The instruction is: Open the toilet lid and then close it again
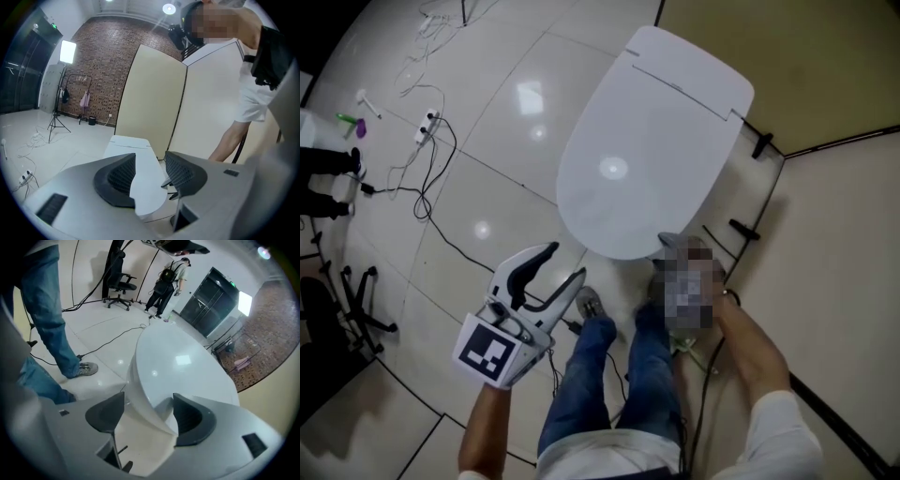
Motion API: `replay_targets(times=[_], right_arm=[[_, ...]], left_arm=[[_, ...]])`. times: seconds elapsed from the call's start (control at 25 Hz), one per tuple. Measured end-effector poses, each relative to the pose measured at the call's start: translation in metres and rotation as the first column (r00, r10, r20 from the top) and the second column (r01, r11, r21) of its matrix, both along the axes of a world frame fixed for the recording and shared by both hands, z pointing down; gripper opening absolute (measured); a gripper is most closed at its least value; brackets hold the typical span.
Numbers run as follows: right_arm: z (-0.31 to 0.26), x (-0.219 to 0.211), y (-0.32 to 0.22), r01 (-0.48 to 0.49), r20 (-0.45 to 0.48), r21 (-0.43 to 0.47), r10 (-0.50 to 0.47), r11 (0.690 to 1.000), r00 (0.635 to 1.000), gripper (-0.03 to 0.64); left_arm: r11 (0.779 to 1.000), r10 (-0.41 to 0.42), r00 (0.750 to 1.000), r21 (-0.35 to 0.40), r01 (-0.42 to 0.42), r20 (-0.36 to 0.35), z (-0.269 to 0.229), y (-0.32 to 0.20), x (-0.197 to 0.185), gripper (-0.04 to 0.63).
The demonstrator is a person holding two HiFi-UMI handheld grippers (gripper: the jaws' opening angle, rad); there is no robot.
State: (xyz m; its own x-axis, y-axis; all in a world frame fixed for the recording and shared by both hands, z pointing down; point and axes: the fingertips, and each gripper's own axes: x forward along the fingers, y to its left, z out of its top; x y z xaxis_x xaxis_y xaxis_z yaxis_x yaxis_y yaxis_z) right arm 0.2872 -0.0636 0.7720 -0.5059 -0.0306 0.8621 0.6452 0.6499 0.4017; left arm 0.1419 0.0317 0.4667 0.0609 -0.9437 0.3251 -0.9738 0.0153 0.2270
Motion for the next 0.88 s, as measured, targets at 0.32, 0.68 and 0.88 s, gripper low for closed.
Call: replay_targets(times=[0.32,0.68,0.88], right_arm=[[0.008,-0.005,0.005,-0.108,-0.072,-0.084,0.102,0.991,0.992,0.328],[-0.145,-0.021,0.007,-0.420,0.033,-0.403,0.472,0.813,0.881,0.328],[-0.299,-0.014,-0.009,-0.417,0.173,-0.618,0.634,0.666,0.754,0.328]], left_arm=[[0.999,-0.009,1.000,-0.032,0.008,-0.025,0.019,0.004,-0.001,0.192],[0.999,0.012,1.000,0.039,-0.013,0.018,-0.054,-0.004,-0.003,0.192],[0.994,0.065,0.997,0.087,-0.067,0.028,-0.115,-0.008,0.019,0.192]])
